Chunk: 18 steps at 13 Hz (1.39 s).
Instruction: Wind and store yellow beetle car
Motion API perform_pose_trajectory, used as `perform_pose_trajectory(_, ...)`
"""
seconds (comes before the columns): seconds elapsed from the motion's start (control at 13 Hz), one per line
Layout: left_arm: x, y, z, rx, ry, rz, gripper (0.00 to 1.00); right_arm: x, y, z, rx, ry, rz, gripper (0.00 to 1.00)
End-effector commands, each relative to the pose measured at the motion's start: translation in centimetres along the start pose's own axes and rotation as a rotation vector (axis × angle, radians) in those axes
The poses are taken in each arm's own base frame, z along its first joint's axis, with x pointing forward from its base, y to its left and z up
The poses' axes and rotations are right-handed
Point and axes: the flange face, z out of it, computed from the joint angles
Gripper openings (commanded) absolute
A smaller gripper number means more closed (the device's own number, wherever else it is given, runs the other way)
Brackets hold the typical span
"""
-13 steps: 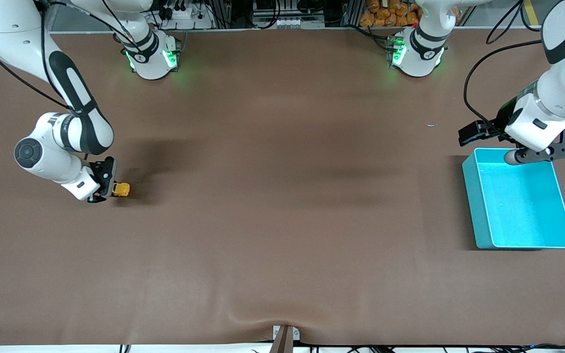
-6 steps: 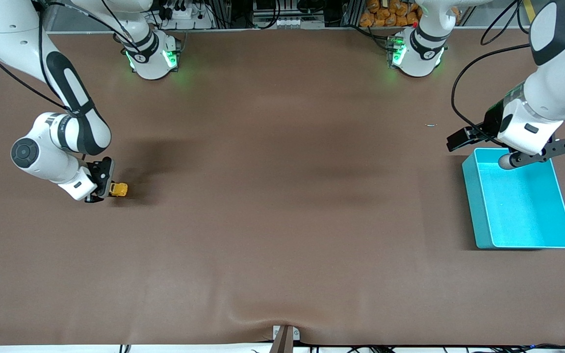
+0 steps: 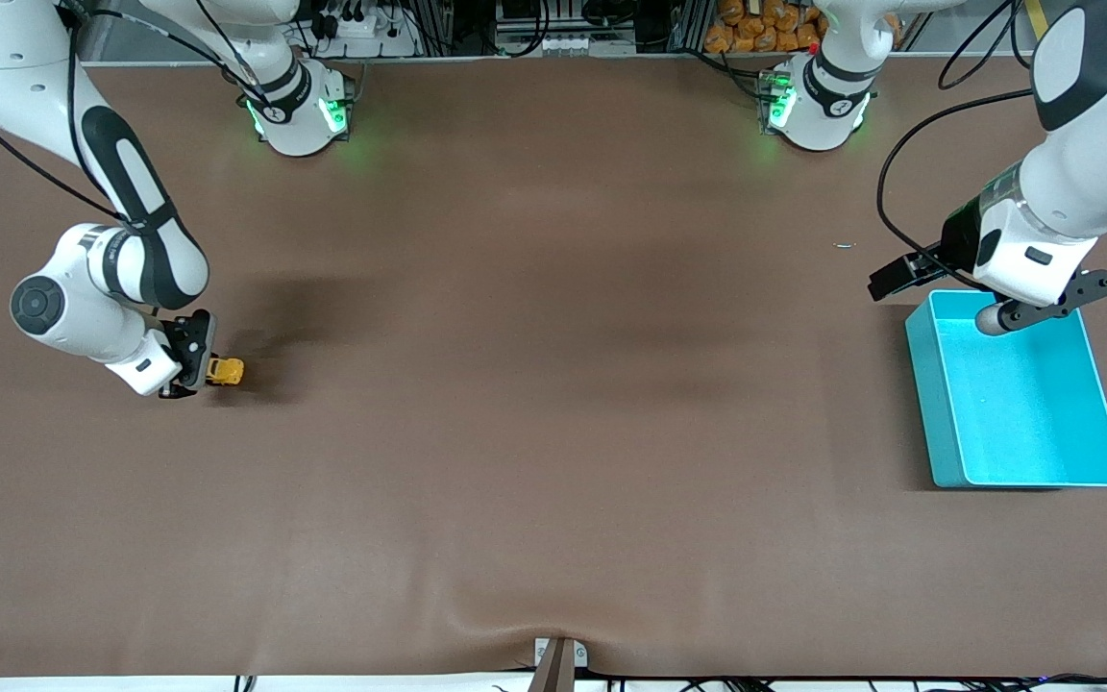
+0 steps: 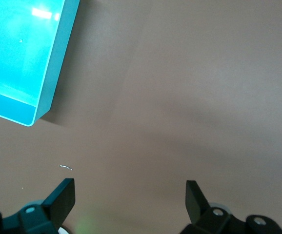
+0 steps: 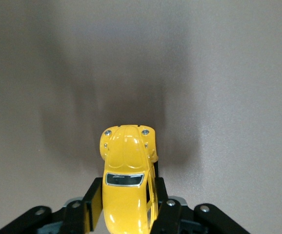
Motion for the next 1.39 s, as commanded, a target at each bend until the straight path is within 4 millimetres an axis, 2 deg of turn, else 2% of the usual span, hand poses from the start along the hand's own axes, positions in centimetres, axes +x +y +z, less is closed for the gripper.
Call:
perform_pose_trajectory(0.0, -1.4, 0.8, -0.5, -0.026, 0.013, -0.047, 1.0, -2.6, 2.3, 0.6, 0.061, 0.025, 0.017, 1.0)
perform_pose_trajectory(0.23, -2.0, 1.6, -0.4, -0.024, 0.012, -0.058, 1.0, -4.6, 2.7, -0.9, 0.103, 0.042, 0.056, 1.0)
perform_pose_trajectory(0.54, -2.3, 2.5, 0.0, -0.028, 0.017, -0.094, 1.0, -7.7, 1.2, -0.9, 0.165, 0.108, 0.146, 1.0)
perform_pose_trajectory(0.69, -2.4, 2.3, 0.7, -0.02, 0.007, -0.097, 1.0, -8.7, 0.9, -0.9, 0.165, 0.113, 0.165, 1.0)
perform_pose_trajectory(0.93, -2.5, 2.2, 1.9, -0.003, -0.014, -0.146, 1.0, -9.1, 0.9, -1.6, 0.151, 0.128, 0.196, 1.0)
perform_pose_trajectory(1.08, -2.5, 2.1, 3.6, 0.004, -0.022, -0.22, 1.0, -8.6, 0.9, -4.0, 0.139, 0.176, 0.276, 1.0)
perform_pose_trajectory(1.23, -3.0, 2.5, 6.0, 0.02, -0.025, -0.291, 1.0, -7.1, 1.1, -8.8, 0.112, 0.171, 0.409, 1.0)
perform_pose_trajectory(1.31, -3.4, 2.1, 7.0, 0.032, -0.029, -0.319, 1.0, -5.4, 1.4, -11.6, 0.098, 0.166, 0.466, 1.0)
